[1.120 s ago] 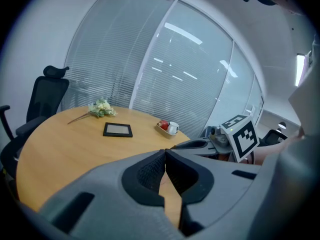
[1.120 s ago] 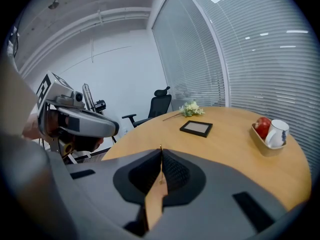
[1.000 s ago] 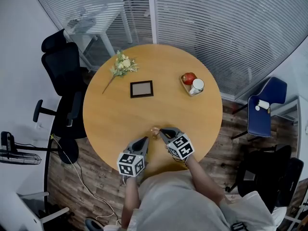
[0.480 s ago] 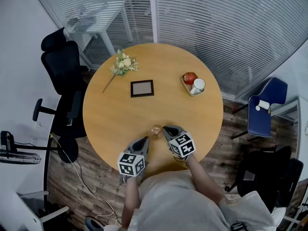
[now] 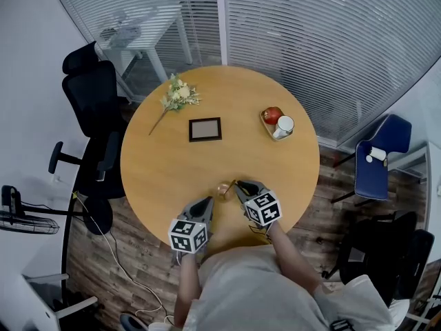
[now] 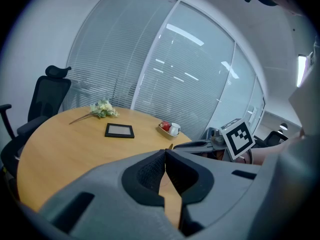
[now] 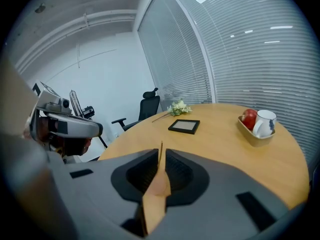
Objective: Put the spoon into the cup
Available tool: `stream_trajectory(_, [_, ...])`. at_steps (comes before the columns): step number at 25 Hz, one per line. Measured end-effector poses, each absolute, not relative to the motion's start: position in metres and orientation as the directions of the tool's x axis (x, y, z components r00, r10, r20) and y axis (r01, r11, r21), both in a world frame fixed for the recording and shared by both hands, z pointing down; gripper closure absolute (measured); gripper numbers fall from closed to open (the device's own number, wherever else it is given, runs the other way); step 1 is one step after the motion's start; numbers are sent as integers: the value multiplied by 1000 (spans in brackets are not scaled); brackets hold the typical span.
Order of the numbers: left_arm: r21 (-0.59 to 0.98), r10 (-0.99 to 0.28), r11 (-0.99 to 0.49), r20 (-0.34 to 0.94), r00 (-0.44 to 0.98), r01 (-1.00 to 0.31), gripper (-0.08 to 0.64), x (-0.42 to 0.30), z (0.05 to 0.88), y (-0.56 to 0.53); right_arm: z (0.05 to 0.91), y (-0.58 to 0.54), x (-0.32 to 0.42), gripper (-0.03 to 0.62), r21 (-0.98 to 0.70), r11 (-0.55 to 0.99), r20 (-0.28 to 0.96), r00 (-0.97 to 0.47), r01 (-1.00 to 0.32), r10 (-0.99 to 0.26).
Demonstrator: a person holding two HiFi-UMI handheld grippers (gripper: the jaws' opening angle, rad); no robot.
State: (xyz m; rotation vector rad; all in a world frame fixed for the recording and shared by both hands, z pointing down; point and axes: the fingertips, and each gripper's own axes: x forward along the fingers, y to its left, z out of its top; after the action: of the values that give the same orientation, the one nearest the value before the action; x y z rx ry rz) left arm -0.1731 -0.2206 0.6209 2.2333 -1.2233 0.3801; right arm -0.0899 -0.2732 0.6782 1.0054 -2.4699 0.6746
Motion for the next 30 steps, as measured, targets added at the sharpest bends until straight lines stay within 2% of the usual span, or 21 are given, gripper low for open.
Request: stream_trajectory(30, [325, -662, -436, 516, 543, -839, 551, -165, 625, -165, 658, -218, -67, 551, -291, 604, 464, -661, -742, -590])
